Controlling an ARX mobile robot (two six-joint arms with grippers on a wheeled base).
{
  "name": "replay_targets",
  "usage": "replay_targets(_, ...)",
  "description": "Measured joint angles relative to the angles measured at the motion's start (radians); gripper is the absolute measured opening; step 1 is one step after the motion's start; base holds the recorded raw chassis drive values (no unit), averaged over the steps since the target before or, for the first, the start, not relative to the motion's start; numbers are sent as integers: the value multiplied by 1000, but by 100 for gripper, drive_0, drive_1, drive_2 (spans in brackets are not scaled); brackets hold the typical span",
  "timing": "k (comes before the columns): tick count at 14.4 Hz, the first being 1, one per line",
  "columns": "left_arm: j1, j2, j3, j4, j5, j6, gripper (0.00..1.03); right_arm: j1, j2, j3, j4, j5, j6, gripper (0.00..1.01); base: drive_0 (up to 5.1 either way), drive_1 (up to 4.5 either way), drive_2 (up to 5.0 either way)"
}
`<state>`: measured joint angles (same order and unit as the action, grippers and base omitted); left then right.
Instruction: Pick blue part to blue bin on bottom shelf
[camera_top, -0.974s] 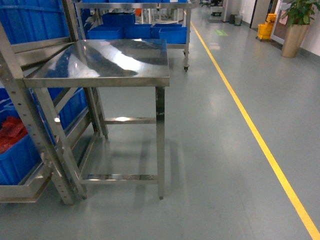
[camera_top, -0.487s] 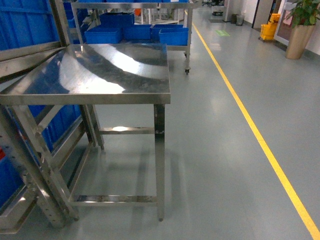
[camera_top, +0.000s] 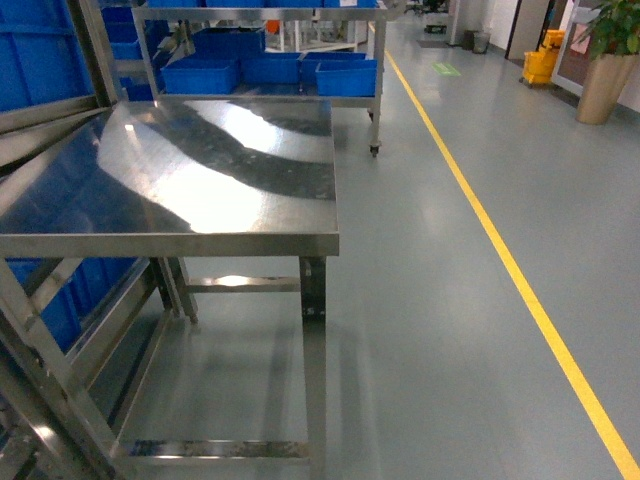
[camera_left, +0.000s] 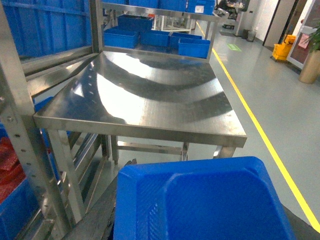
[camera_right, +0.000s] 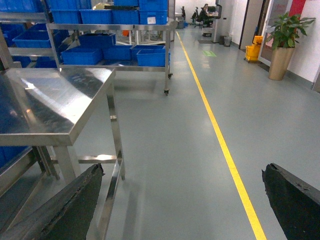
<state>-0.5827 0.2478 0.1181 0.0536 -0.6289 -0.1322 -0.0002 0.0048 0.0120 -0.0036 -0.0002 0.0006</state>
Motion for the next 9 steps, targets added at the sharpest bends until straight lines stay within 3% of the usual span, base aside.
replay_targets(5, 0, 3, 0, 2, 0, 0, 44, 0, 0, 0, -1, 0, 0, 98, 0, 0, 0)
replay_targets(9, 0, 3, 0, 2, 1, 0, 44, 0, 0, 0, -2, 2, 0, 98, -483, 263, 263)
